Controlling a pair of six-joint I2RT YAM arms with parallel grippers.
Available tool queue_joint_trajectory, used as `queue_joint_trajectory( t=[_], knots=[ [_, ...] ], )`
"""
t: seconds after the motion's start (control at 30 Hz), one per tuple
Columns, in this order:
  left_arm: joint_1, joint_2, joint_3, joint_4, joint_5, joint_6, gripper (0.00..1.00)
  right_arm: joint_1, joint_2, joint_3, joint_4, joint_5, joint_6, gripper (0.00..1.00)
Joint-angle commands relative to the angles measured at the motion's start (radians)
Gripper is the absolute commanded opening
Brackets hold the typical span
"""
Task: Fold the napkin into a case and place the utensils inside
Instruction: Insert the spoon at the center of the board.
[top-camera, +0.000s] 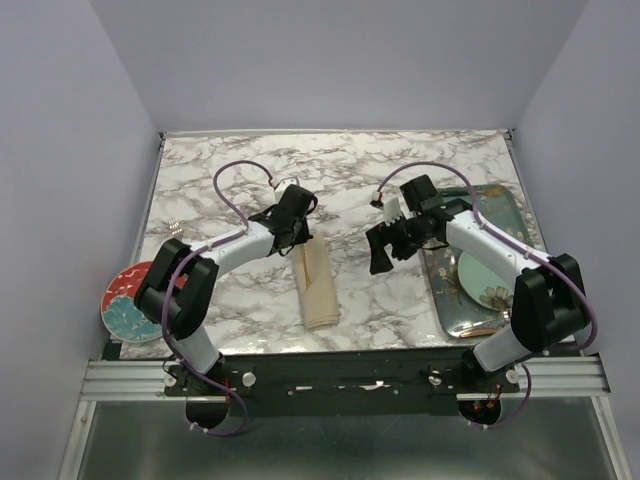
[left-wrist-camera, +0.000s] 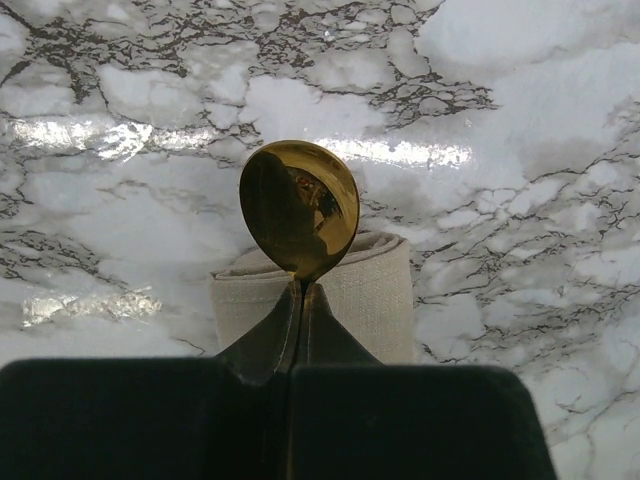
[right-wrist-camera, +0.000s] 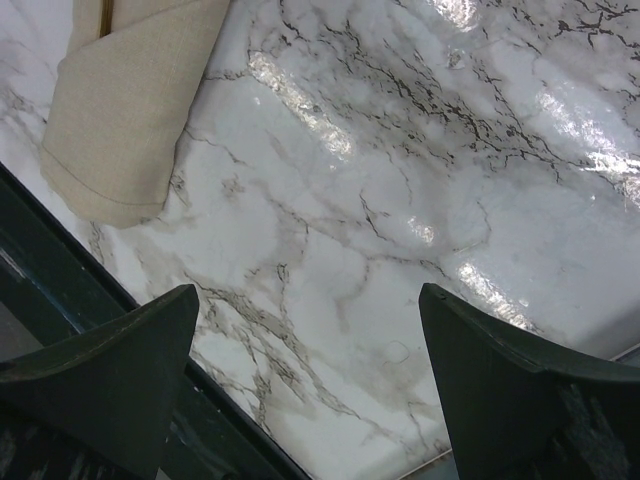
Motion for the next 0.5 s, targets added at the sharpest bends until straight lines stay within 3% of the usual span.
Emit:
queue_joint_trajectory(
  t=[0.0, 0.47],
  knots=[
    [-0.011, -0.053, -0.015, -0.023, 0.015, -0.045, 0.00, -0.008, -0.041, -0.027, 0.023, -0.003, 0.021, 1.00],
    [-0.012, -0.105, -0.055, -0.101, 0.013, -0.091, 0.00, -0.008, -0.040, -0.068, 0.086, -0.043, 0.082, 1.00]
  ],
)
